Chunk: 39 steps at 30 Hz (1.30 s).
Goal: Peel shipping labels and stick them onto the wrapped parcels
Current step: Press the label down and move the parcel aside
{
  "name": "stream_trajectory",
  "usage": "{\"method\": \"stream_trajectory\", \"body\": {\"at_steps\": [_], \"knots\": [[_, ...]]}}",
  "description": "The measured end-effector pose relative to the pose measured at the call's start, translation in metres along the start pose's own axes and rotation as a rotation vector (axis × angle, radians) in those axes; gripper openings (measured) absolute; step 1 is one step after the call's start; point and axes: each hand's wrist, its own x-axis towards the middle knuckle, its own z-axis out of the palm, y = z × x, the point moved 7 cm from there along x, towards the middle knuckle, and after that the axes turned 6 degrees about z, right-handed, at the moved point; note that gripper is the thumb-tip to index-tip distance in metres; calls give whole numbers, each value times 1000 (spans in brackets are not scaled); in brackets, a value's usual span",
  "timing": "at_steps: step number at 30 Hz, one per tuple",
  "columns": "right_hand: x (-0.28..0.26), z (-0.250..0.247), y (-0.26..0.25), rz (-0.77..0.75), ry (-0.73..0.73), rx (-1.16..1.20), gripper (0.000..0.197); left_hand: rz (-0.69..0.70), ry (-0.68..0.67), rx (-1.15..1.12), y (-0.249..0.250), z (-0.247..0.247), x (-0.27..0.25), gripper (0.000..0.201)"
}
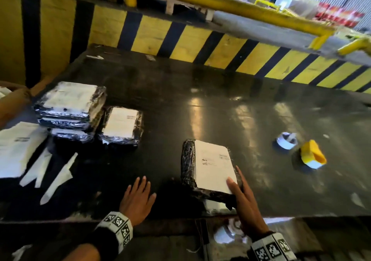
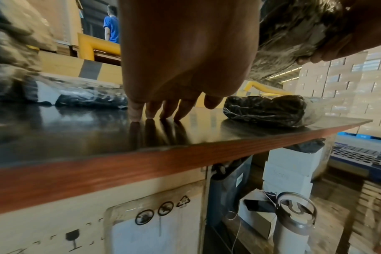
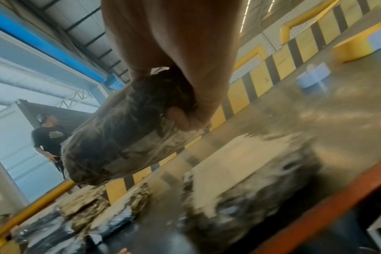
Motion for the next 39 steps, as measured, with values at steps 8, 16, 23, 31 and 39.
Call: {"method": "stream_trajectory", "body": {"at_steps": [8,16,23,31,39], "knots": [[16,-71,33,83,-122,-64,43,-121,7,9,58,17,8,57],[36,-73,54,44,-214,-587,75,-106,-43,104,63,23,-3,49],[45,-83,56,18,-176,-939,84,-113,110,-88,62,2,-6,43],[29,6,-20,-489,-95,-940,66,-170,259,-404,33,-27,-33,31],[38,211,-32,-585,-435,-966,90,-170,515,-347,-83,-103,-76,55]]}}
